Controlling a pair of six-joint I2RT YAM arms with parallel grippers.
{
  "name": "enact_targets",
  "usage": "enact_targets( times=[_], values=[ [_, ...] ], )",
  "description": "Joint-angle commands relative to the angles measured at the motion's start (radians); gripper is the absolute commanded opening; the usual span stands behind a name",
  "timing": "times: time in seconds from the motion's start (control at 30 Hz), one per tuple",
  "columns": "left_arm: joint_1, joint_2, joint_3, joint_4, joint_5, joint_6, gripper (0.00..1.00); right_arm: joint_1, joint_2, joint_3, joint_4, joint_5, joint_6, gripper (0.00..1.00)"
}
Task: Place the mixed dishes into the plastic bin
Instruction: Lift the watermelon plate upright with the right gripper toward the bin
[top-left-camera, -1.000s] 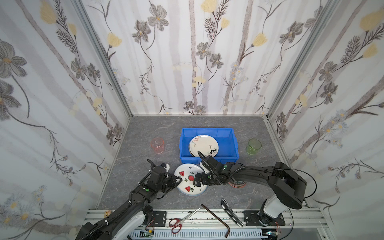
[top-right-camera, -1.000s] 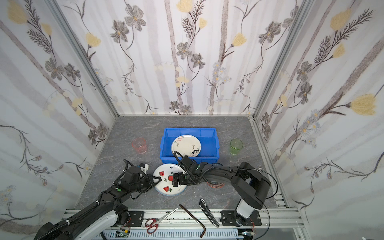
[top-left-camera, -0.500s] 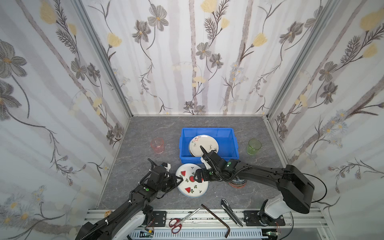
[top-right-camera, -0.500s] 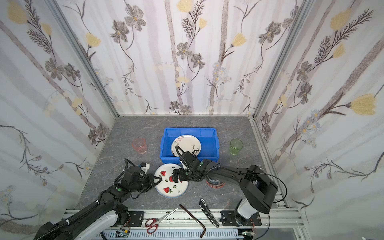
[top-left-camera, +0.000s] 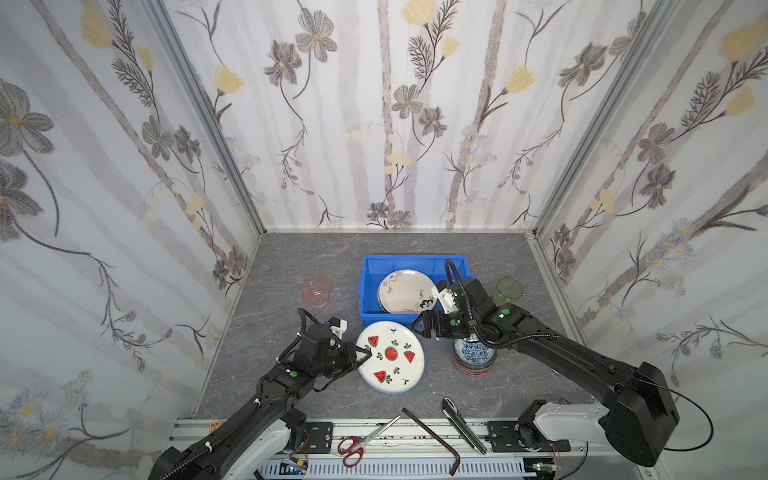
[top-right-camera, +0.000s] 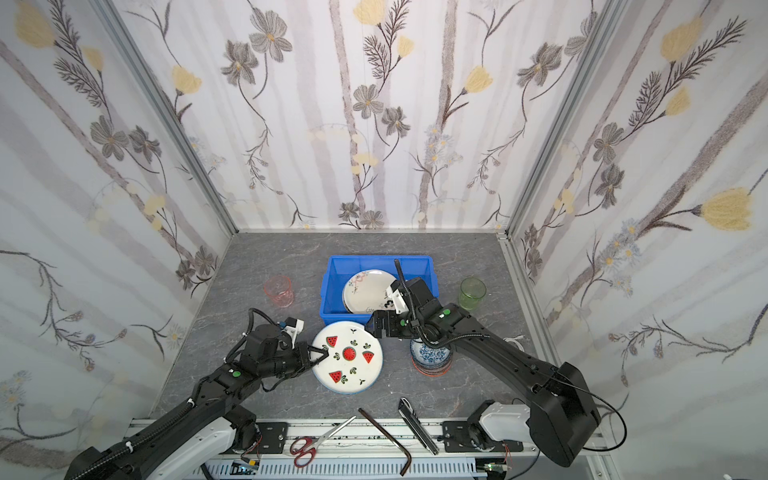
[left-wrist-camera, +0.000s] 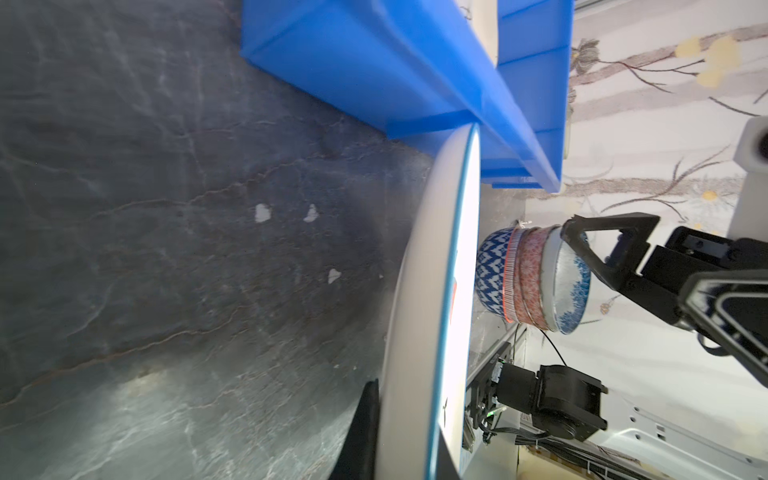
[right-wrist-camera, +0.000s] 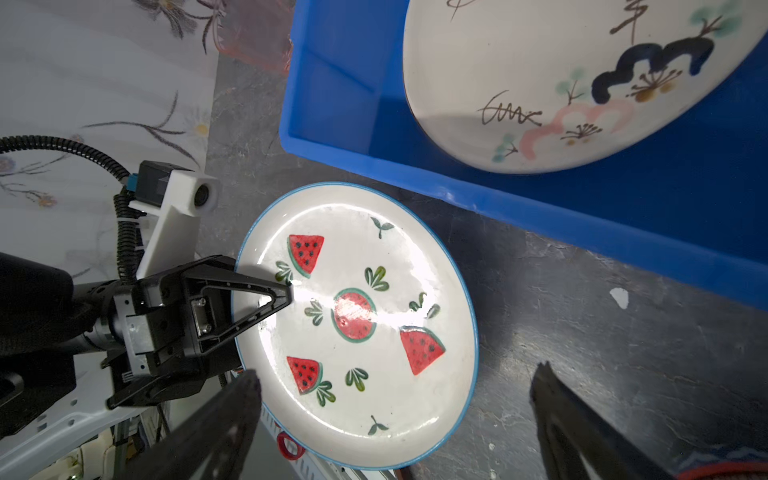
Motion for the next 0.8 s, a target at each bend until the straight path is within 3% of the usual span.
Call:
enact_targets(
  times=[0.0,0.2,0.5,0.77],
  values=[
    [0.001,-0.008,0.055,0.074,0.093,0.010,0.00,-0.037,-0.025,0.009,-0.007,-0.100,-0.055,1.00],
    [0.001,0.005,0.150,0.084,0.116,0.018,0.00,-0.096,-0.062,0.000,-0.008,-0.187,-0.087,0.99],
    [0.001,0.092,0.245,0.122,0.119,0.050,0.00,-0.147,-0.092,-0.044,0.015,-0.249,-0.102,0.89],
    [0.005,0.147,0.243,0.280,0.152,-0.004,0.00,-0.168,-0.096,-0.084,0.083,-0.314,-0.091,0.81]
  ],
)
